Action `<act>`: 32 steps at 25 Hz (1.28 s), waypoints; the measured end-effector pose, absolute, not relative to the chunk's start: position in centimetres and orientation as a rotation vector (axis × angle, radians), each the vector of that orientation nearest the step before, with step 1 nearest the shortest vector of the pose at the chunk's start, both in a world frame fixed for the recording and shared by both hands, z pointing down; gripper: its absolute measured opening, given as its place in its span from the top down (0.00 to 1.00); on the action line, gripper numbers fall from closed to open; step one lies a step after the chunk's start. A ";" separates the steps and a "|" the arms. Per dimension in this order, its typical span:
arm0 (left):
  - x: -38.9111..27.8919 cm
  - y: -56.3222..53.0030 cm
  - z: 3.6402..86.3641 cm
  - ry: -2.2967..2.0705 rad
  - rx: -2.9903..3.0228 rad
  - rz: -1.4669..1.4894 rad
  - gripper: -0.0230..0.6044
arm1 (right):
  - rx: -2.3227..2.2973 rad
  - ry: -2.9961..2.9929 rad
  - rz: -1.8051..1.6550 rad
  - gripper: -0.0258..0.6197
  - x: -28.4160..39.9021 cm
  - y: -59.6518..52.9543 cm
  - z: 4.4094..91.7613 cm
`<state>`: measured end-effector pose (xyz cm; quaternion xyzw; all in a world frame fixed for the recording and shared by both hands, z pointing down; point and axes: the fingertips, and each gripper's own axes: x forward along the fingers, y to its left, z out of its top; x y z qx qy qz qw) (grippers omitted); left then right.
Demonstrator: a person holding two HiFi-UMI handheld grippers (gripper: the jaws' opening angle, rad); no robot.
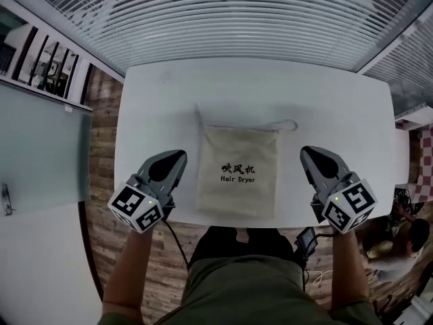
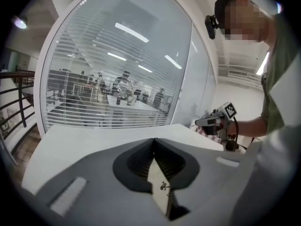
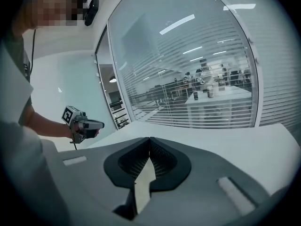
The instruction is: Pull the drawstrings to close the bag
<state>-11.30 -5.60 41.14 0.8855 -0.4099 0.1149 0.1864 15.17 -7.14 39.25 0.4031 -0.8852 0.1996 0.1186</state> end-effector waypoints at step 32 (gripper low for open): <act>-11.1 -13.3 57.8 -0.727 2.706 1.191 0.84 | 0.730 -2.269 0.441 0.79 17.9 -17.7 58.7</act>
